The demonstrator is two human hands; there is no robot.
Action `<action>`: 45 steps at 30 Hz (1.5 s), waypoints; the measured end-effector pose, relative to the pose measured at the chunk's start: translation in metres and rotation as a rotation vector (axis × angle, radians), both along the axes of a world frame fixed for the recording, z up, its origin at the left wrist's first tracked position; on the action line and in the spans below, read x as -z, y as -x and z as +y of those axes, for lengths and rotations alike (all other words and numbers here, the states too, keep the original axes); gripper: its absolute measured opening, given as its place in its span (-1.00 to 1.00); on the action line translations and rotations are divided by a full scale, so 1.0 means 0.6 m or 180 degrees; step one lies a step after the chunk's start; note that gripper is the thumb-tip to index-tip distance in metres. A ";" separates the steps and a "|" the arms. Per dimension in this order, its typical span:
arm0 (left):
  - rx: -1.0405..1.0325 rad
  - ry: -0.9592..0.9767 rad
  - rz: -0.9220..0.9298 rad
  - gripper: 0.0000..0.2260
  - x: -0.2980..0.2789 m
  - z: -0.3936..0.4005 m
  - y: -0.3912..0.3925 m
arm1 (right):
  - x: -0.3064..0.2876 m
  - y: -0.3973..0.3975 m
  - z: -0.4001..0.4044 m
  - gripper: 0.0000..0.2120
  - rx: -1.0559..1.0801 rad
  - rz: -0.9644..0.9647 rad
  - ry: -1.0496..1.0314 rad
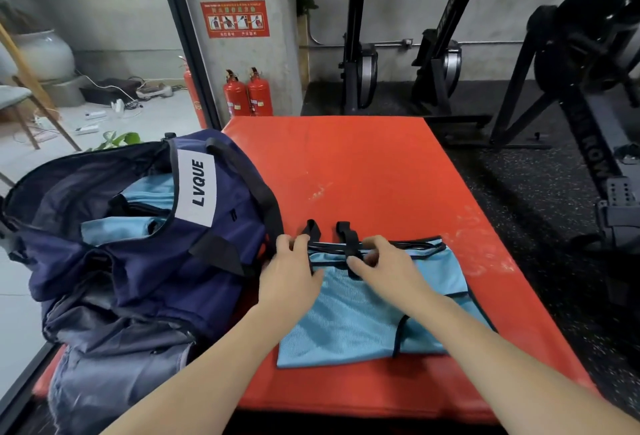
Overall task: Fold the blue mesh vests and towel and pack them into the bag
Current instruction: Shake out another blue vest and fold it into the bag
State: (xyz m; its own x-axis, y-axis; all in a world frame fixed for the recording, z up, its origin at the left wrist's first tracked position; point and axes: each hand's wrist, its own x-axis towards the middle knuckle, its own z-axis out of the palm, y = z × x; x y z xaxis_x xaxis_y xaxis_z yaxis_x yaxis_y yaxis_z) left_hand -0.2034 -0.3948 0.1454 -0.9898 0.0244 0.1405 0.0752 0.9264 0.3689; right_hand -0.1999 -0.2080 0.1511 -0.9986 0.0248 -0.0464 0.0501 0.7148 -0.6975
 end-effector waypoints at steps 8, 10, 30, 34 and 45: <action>-0.0334 -0.2441 0.0135 -0.58 -0.034 0.006 0.032 | -0.027 0.044 0.012 -0.44 -0.0274 -0.0380 0.1863; -0.0260 -0.2527 0.0050 -0.51 -0.033 0.008 0.040 | -0.022 0.050 0.019 -0.35 -0.0505 -0.0445 0.1627; 0.0737 -0.0469 0.0455 -0.82 0.008 -0.037 0.108 | -0.005 0.049 0.194 -0.80 -0.0660 -0.0028 -0.0979; 0.1212 -0.0568 -0.0112 -0.92 -0.026 -0.043 0.096 | 0.002 0.050 0.210 -0.97 -0.0348 0.0242 -0.0642; 0.0904 -0.0413 -0.0117 -0.89 -0.012 -0.045 0.102 | 0.010 0.056 0.226 -0.98 -0.0133 0.0188 -0.0272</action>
State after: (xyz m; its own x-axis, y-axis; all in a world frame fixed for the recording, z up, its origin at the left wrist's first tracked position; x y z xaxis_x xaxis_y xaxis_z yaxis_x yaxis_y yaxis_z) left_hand -0.2643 -0.4216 0.1528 -0.9504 0.2849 0.1246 0.3087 0.8153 0.4899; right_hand -0.2333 -0.0723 0.1450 -0.9998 -0.0155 0.0132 -0.0204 0.7725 -0.6347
